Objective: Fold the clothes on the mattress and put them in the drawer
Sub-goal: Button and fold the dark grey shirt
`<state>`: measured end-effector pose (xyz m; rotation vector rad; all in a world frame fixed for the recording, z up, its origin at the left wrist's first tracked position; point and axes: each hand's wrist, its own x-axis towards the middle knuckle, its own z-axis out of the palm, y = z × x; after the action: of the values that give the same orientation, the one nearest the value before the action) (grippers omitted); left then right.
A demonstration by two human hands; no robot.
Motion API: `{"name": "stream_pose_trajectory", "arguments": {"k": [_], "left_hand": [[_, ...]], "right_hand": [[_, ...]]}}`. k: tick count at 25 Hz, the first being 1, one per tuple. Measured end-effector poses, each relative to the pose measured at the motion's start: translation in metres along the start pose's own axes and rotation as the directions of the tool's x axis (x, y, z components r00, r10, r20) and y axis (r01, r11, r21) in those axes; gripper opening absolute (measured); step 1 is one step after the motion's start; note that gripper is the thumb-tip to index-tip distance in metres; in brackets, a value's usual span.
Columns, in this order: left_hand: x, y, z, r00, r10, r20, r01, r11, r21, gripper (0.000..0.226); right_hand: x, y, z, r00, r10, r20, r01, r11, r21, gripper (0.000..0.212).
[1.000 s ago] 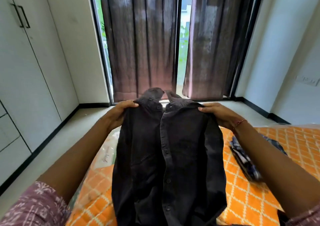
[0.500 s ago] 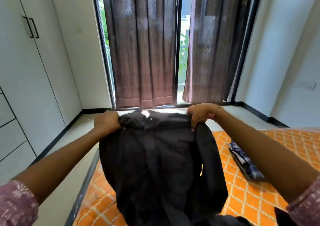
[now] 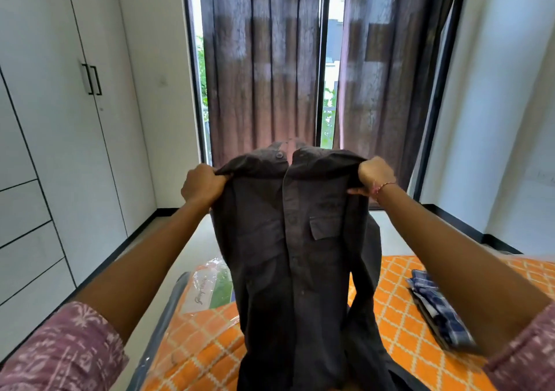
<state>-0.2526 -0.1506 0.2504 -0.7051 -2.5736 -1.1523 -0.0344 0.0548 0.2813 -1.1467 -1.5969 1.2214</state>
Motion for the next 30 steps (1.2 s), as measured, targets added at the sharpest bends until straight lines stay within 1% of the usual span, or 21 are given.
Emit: {"name": "stream_pose_trajectory", "arguments": {"k": [2,3,5,7,9,10,11,12,13,14,16,17,18,19,21,23,24,25,27,28,30], "left_hand": [[0.002,-0.002,-0.006,0.993,0.055,-0.1,-0.049,0.997,0.067,0.046],[0.001,-0.005,-0.006,0.999,0.036,-0.026,-0.032,0.987,0.155,0.046],[-0.008,-0.011,0.002,0.98,-0.09,0.178,0.01,0.914,0.405,0.037],[-0.01,-0.011,0.004,0.987,-0.102,0.125,0.033,0.887,0.46,0.028],[0.001,-0.008,-0.01,0.988,0.11,-0.108,-0.059,0.917,0.395,0.024],[0.007,-0.011,-0.018,0.939,0.218,-0.266,-0.124,0.937,0.326,0.023],[0.012,-0.015,-0.027,0.896,0.28,-0.344,-0.169,0.933,0.318,0.022],[0.016,-0.021,-0.031,0.919,0.249,-0.306,-0.16,0.944,0.288,0.019],[0.016,-0.027,-0.031,0.97,0.141,-0.197,-0.09,0.965,0.246,0.017],[0.017,-0.031,-0.027,0.997,-0.073,-0.037,0.077,0.989,0.128,0.017],[0.015,-0.032,-0.019,0.921,-0.324,0.218,0.372,0.898,-0.234,0.027],[0.01,-0.025,-0.017,0.927,-0.309,0.213,0.371,0.838,-0.4,0.034],[0.008,-0.02,-0.014,0.961,-0.27,0.061,0.259,0.796,-0.548,0.042],[0.005,-0.015,-0.014,0.977,-0.185,-0.104,0.097,0.826,-0.556,0.049],[0.002,-0.019,-0.004,0.971,-0.117,-0.21,0.002,0.878,-0.479,0.052],[0.004,-0.013,-0.009,0.951,-0.301,-0.068,0.207,0.784,-0.585,0.04],[0.007,-0.008,-0.014,0.928,-0.371,-0.041,0.273,0.751,-0.602,0.035],[0.006,-0.001,-0.018,0.912,-0.386,-0.137,0.24,0.774,-0.586,0.035],[0.005,0.006,-0.02,0.907,-0.139,-0.397,-0.02,0.928,-0.372,0.042],[0.0,0.002,-0.019,0.917,-0.01,-0.398,-0.098,0.963,-0.25,0.042],[-0.01,-0.014,-0.012,0.963,-0.025,-0.27,-0.006,0.993,-0.115,0.033]], "right_hand": [[-0.005,0.006,0.0,0.983,-0.093,-0.158,0.088,0.995,-0.039,0.031],[-0.004,0.01,0.004,0.995,-0.031,-0.091,0.041,0.992,0.116,0.032],[-0.004,0.014,0.013,0.965,0.122,0.234,-0.211,0.889,0.405,0.031],[-0.012,0.011,0.021,0.951,0.15,0.271,-0.266,0.843,0.467,0.035],[-0.011,0.004,0.027,0.986,-0.143,-0.083,0.163,0.933,0.32,0.05],[-0.009,0.004,0.028,0.897,-0.363,-0.253,0.402,0.907,0.124,0.057],[-0.004,0.008,0.029,0.819,-0.499,-0.284,0.514,0.858,-0.026,0.062],[-0.002,0.009,0.028,0.801,-0.552,-0.231,0.545,0.832,-0.097,0.063],[0.005,0.012,0.027,0.813,-0.565,-0.143,0.541,0.822,-0.175,0.061],[0.01,0.014,0.027,0.832,-0.553,-0.038,0.518,0.801,-0.3,0.053],[0.013,0.014,0.027,0.834,-0.548,0.061,0.514,0.734,-0.444,0.037],[0.013,0.012,0.029,0.817,-0.577,0.016,0.528,0.736,-0.423,0.035],[0.008,0.011,0.031,0.804,-0.589,-0.085,0.53,0.774,-0.347,0.037],[0.008,0.009,0.03,0.795,-0.575,-0.194,0.522,0.811,-0.266,0.042],[0.016,0.009,0.025,0.822,-0.527,-0.218,0.467,0.841,-0.272,0.046],[0.018,0.007,0.017,0.894,-0.447,-0.033,0.394,0.818,-0.42,0.04],[0.016,0.003,0.015,0.882,-0.471,-0.026,0.405,0.784,-0.469,0.038],[0.014,0.0,0.015,0.842,-0.533,-0.084,0.438,0.766,-0.471,0.039],[0.01,-0.004,0.016,0.778,-0.591,-0.216,0.468,0.773,-0.428,0.045],[0.007,-0.003,0.015,0.78,-0.591,-0.206,0.46,0.765,-0.45,0.043],[0.005,0.004,0.013,0.815,-0.571,-0.097,0.429,0.708,-0.561,0.035]]}}
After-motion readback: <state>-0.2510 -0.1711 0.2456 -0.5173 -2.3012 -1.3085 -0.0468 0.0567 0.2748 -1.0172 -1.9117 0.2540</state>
